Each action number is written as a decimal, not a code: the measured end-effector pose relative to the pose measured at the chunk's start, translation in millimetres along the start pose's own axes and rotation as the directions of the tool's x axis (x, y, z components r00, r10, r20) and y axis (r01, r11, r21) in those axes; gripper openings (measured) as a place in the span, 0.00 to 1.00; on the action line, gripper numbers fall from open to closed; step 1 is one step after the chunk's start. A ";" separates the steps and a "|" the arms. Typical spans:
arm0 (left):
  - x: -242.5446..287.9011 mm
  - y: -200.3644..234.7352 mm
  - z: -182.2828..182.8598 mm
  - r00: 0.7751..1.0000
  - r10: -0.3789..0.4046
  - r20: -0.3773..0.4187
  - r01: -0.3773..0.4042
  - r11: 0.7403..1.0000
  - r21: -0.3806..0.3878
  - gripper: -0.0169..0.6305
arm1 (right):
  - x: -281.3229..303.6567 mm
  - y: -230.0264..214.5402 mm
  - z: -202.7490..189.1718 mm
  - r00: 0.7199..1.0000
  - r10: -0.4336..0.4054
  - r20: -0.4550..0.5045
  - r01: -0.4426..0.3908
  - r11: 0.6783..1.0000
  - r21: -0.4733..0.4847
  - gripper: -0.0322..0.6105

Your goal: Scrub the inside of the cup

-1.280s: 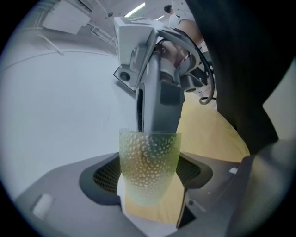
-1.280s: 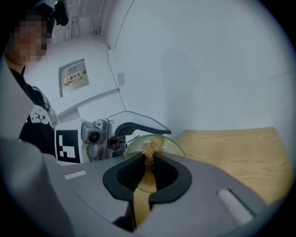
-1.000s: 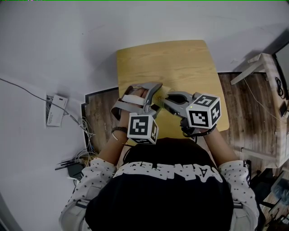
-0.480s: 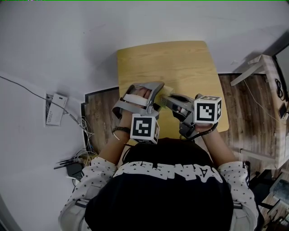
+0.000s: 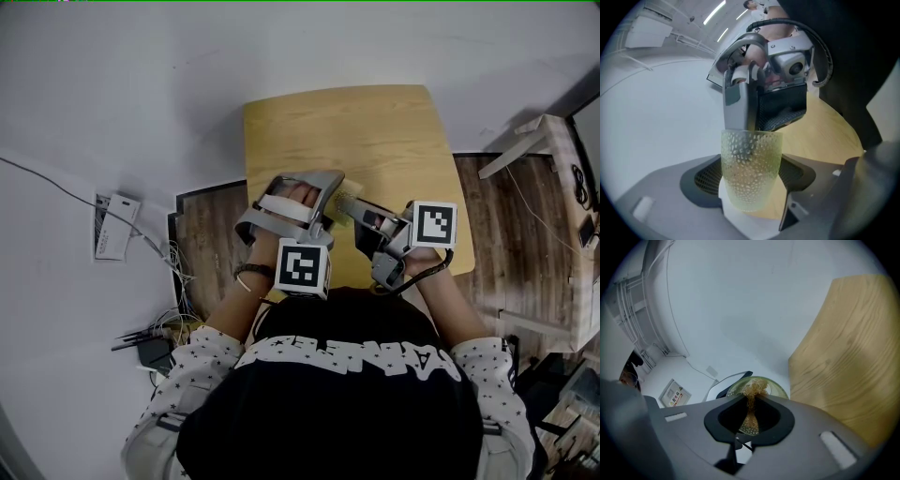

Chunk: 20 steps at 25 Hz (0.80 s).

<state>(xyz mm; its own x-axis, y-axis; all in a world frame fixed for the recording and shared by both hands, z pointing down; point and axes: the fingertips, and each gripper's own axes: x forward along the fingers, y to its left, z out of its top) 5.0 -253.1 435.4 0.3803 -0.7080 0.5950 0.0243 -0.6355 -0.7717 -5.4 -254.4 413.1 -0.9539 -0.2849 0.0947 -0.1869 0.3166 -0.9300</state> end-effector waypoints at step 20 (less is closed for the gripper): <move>0.3 0.4 2.0 0.998 -0.037 0.043 0.040 0.996 -0.078 0.59 | 6.0 8.0 -6.9 0.996 -0.081 -0.029 0.072 0.966 -0.249 0.12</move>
<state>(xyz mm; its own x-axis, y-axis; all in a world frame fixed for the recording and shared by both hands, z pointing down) 6.9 -252.9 434.8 0.4183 -0.6702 0.6131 -0.0326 -0.6857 -0.7272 -14.2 -247.3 408.7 -0.9419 -0.2835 0.1802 -0.3074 0.5109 -0.8028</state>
